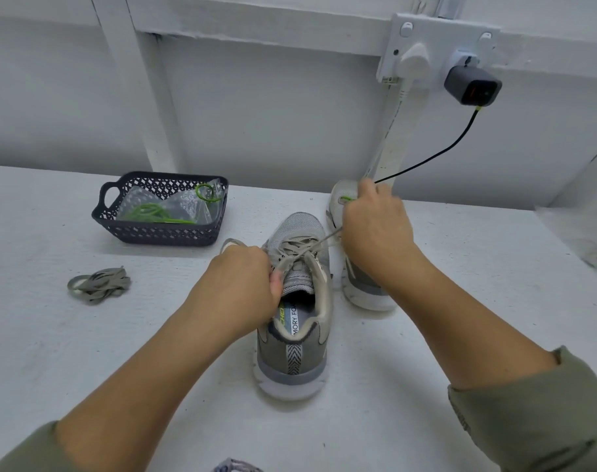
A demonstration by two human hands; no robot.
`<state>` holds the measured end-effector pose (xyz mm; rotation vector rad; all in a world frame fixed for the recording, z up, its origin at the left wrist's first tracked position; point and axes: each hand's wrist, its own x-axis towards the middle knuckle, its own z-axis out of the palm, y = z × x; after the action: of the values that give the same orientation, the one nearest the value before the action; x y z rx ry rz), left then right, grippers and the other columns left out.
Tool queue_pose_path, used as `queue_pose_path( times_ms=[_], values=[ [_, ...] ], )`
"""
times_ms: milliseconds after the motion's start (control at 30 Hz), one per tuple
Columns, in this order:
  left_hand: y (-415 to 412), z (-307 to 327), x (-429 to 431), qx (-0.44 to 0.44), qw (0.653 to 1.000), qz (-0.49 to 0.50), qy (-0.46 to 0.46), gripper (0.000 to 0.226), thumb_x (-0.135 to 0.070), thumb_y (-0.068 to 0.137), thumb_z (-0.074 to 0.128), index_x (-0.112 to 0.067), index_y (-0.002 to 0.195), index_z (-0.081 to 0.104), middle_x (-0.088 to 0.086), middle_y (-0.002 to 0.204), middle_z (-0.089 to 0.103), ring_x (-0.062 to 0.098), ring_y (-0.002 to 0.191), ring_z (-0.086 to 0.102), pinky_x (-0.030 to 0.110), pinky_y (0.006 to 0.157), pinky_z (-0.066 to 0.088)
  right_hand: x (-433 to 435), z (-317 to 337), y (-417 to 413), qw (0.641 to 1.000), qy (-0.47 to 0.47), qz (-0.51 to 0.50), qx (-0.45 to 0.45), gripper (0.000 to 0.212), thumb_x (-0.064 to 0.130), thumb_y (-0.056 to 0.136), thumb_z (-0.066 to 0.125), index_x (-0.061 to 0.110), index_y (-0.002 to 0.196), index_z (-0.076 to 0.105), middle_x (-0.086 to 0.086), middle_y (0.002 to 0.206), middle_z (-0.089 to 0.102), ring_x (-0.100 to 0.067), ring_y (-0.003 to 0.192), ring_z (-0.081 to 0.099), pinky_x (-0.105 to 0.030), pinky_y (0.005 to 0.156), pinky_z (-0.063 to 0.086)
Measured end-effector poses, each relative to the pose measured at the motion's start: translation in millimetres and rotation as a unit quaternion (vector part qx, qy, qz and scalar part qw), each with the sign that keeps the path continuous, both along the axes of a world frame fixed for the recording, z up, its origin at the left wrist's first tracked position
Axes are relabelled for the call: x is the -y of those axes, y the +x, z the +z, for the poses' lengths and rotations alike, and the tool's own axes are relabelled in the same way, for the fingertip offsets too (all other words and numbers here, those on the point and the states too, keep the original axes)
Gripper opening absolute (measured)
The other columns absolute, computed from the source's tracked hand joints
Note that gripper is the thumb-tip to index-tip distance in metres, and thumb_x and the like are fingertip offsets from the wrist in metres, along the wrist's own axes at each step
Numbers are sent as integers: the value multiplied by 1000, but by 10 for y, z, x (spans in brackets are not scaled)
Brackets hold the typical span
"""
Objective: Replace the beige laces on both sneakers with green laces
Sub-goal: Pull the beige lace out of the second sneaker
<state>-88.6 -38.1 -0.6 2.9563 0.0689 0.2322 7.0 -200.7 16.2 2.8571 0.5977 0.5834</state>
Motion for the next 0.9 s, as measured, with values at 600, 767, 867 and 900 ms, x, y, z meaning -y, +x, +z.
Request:
queue_pose_path(
  times_ms=[600,767,867,900],
  values=[
    [16,18,-11,1,1000,-20,-3,36,-38,94,46,-18,64,49,8,70,55,21,71,42,28,58,30,-105,43,-77,978,-58,173,-98,15,12,83,67,15,96,74,-9,92,48,-31,89,50,-33,64,29],
    [6,24,-20,1,1000,-16,-14,41,-37,94,47,-18,58,41,7,67,52,21,71,40,28,59,29,-2,115,-140,996,-39,-68,-43,28,6,88,47,9,112,61,-14,122,45,-31,112,46,-35,83,38],
    [14,22,-10,1,1000,-12,-14,41,-38,94,46,-18,59,39,8,70,53,21,73,40,29,58,28,-147,118,-186,992,-19,77,-96,33,12,91,53,21,122,62,-10,117,43,-31,111,44,-36,84,39],
    [16,23,-9,0,1000,-11,-14,40,-38,94,46,-19,59,38,9,71,54,21,73,40,29,58,28,-180,96,-168,984,-18,130,-120,31,15,92,54,24,120,64,-8,111,43,-29,108,44,-36,80,39]
  ],
)
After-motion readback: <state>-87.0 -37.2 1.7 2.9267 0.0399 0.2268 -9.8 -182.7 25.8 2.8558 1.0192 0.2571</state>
